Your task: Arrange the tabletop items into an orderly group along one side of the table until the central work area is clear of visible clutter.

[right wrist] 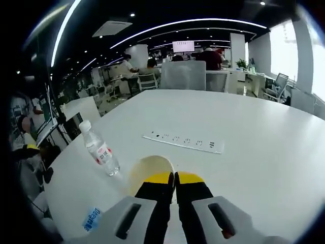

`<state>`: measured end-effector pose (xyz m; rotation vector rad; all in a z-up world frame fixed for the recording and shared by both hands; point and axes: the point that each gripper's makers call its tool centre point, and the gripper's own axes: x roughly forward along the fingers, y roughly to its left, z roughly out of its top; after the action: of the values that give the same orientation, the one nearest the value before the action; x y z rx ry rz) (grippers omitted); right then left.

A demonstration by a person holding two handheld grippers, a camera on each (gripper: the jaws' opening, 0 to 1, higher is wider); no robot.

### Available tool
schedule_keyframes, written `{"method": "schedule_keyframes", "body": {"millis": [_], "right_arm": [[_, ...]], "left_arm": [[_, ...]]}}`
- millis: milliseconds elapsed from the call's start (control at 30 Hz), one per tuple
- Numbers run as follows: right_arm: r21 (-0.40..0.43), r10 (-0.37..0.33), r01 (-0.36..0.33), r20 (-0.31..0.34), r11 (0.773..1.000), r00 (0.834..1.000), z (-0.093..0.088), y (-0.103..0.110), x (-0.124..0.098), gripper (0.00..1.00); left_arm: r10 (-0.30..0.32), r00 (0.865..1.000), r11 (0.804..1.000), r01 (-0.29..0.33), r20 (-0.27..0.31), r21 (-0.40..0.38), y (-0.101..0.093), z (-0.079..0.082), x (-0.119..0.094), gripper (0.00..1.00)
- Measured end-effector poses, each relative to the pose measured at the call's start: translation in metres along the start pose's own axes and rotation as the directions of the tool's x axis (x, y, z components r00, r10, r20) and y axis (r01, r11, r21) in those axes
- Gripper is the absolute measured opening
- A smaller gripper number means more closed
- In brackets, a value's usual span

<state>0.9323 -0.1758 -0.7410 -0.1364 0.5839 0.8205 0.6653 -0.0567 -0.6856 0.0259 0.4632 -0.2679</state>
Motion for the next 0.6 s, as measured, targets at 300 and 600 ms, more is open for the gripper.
{"method": "schedule_keyframes", "body": {"millis": [300,600], "right_arm": [[0.018,0.051,-0.051,-0.008,0.999,0.999,0.006,0.026,0.011,0.0],[0.029,0.091,-0.09,-0.039,0.996,0.995,0.004,0.055,0.028,0.0]], "left_arm": [[-0.001,1.0,1.0,0.001,-0.004,0.002,0.001,-0.001,0.001,0.99],[0.0,1.0,1.0,0.0,-0.002,-0.001,0.007,-0.002,0.002,0.98]]}}
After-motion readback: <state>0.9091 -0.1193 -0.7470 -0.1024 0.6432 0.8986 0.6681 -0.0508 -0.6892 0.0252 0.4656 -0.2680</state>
